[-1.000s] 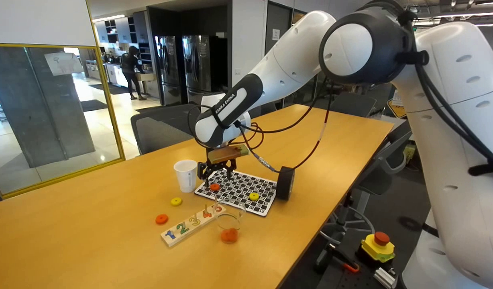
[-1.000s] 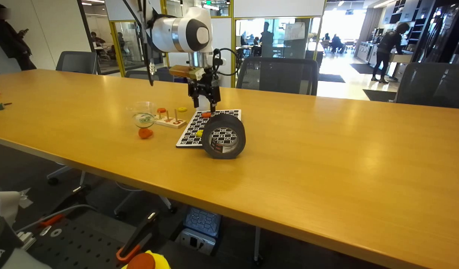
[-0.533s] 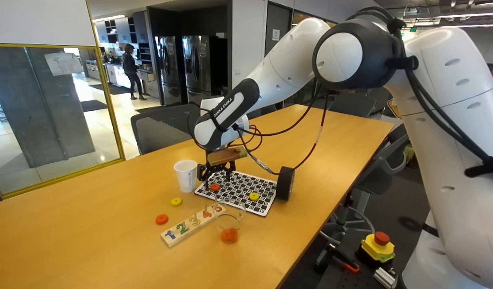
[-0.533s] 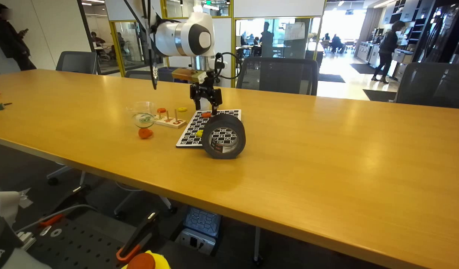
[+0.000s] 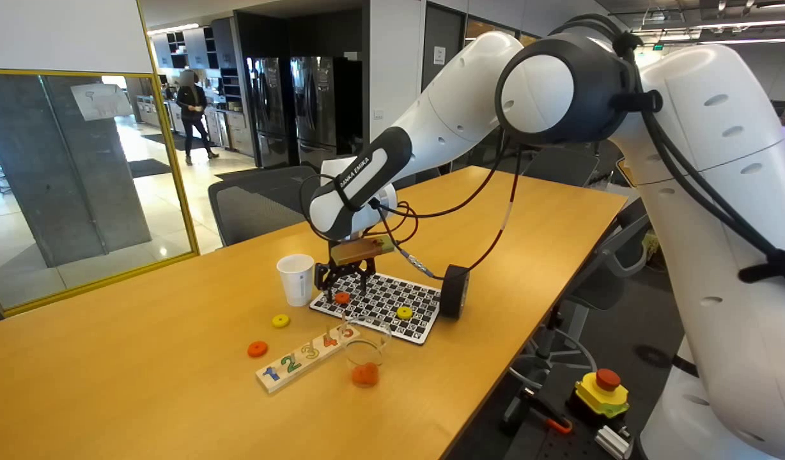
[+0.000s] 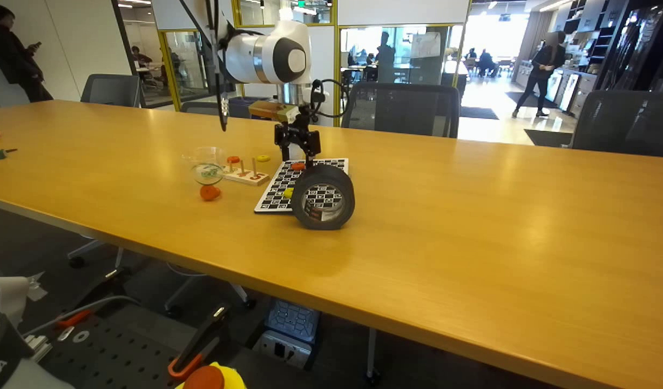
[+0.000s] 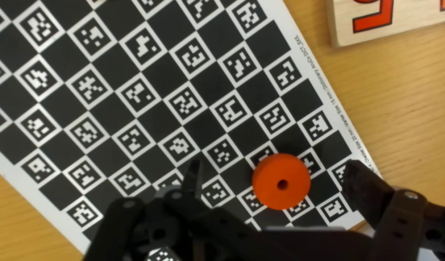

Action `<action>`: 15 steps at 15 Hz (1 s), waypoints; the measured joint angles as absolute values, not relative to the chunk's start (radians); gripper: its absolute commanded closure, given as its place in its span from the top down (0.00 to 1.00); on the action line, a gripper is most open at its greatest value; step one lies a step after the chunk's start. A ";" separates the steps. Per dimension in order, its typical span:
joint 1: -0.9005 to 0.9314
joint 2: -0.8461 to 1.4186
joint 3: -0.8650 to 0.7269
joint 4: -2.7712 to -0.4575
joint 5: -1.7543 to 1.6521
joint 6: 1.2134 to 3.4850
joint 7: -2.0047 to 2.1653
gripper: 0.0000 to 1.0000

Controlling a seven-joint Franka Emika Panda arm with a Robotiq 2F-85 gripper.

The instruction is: Put the orange circle into the transparent cup and put the yellow circle into the white cup.

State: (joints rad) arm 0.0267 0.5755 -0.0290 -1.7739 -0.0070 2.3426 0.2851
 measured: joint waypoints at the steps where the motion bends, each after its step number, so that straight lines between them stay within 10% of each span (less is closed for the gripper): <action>1: 0.026 0.576 -0.029 -1.774 -0.006 2.343 0.285 1.00; 8: 0.026 0.585 -0.028 -1.764 0.007 2.341 0.271 1.00; 9: 0.026 0.588 -0.028 -1.760 0.010 2.341 0.270 0.75; 15: 0.025 0.602 -0.030 -1.747 0.013 2.340 0.268 0.36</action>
